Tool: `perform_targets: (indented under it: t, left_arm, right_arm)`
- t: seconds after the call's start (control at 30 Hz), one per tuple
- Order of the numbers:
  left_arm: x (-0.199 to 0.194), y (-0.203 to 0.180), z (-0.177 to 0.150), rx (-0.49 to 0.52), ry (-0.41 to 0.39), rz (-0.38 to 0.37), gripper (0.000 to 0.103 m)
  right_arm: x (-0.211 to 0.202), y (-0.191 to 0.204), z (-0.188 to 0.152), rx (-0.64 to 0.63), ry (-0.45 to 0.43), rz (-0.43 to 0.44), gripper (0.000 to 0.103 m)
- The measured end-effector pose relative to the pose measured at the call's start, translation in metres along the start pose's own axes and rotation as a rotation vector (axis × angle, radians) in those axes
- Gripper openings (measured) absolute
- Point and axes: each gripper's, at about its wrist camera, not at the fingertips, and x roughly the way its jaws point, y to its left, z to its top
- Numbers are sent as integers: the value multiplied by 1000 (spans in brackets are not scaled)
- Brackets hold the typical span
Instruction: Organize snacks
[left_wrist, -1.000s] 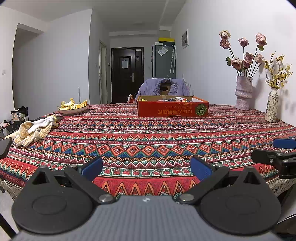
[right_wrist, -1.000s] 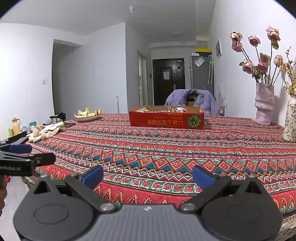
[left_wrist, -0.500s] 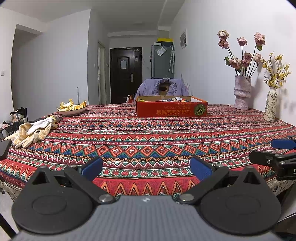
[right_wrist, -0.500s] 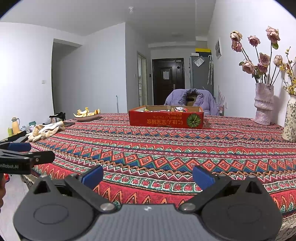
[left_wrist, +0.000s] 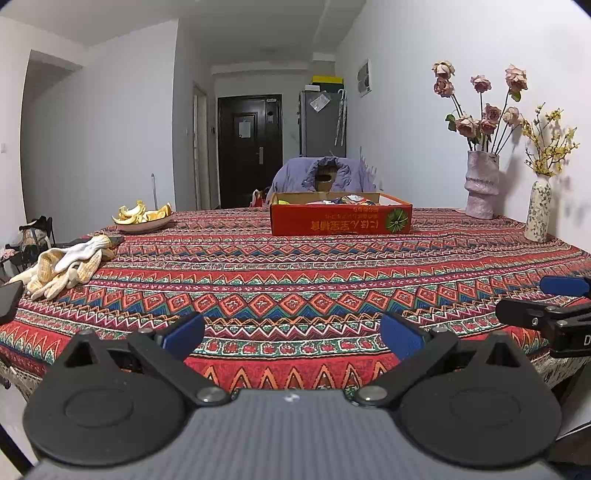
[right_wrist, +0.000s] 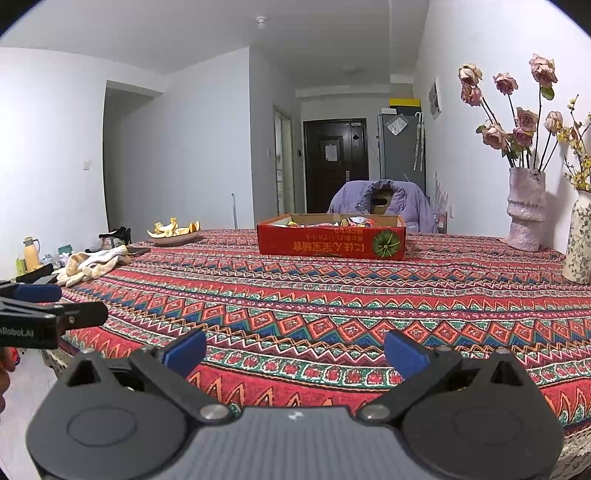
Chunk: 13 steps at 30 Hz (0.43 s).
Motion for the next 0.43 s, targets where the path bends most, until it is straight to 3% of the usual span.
perform_targets:
  t: [0.17, 0.43]
  left_arm:
    - [1, -1, -1, -2, 11, 0, 103]
    - [-9, -1, 3, -17, -37, -26, 103]
  right_arm:
    - [1, -1, 0, 2, 0, 0, 103]
    - [-2, -1, 2, 3, -13, -2, 103]
